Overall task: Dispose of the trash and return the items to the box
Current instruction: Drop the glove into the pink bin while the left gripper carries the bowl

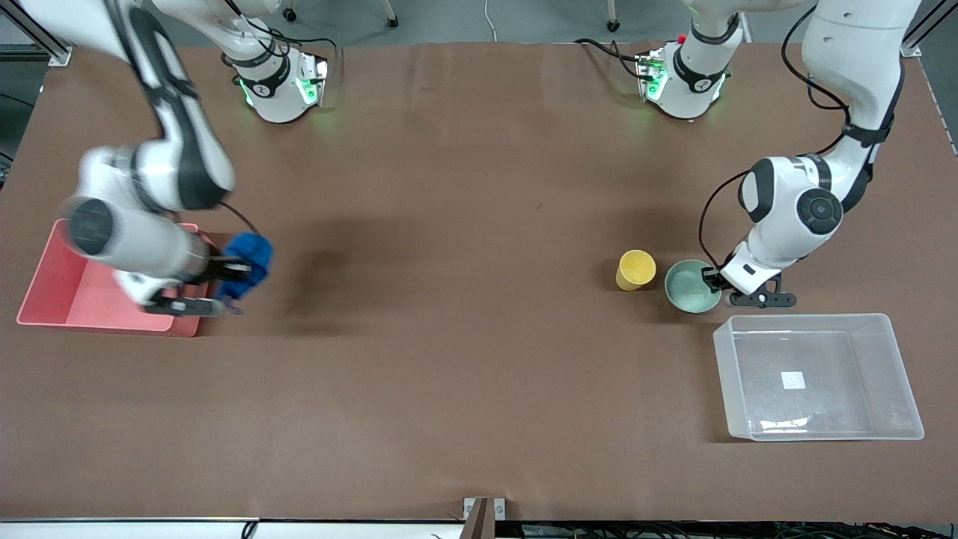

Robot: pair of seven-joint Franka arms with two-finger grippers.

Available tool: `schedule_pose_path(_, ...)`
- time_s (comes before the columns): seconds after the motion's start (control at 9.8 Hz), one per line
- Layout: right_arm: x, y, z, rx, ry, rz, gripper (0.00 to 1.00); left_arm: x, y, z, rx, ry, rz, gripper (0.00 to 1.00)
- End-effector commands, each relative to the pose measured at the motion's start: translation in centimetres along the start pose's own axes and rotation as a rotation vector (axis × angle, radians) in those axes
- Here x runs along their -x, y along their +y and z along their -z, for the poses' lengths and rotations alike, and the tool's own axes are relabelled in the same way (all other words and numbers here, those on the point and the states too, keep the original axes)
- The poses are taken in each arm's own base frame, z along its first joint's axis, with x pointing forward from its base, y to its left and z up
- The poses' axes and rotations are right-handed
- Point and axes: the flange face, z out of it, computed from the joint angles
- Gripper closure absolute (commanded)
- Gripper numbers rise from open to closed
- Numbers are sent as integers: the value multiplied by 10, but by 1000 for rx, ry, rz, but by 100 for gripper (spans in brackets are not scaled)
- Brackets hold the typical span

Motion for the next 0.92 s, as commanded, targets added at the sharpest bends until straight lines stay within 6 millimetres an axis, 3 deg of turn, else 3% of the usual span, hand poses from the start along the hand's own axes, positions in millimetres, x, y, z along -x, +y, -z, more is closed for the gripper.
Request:
schedule_pose_path(0.0, 8, 99, 28, -8, -7, 88, 99, 8, -3, 26, 6, -21, -18, 100)
schedule_pose_path(0.1, 12, 163, 22, 1, 25, 137, 99, 2, -4, 51, 6, -21, -32, 100)
schedule_pose_path(0.2, 16, 207, 5, 21, 57, 206, 99, -8, -6, 73, 8, -33, -37, 100)
schedule_pose_path(0.31, 18, 241, -25, 40, 72, 240, 98, -26, -9, 99, 9, -44, -34, 100)
schedule_pose_path(0.51, 15, 253, -82, 52, 82, 243, 98, -72, -11, 149, 13, -51, -33, 100)
schedule_pose_path(0.71, 9, 251, -139, 74, 108, 237, 97, -119, -21, 162, 18, -43, -67, 100)
schedule_pose_path(0.82, 13, 248, -160, 67, 124, 221, 95, -141, -37, 156, 18, -34, -69, 100)
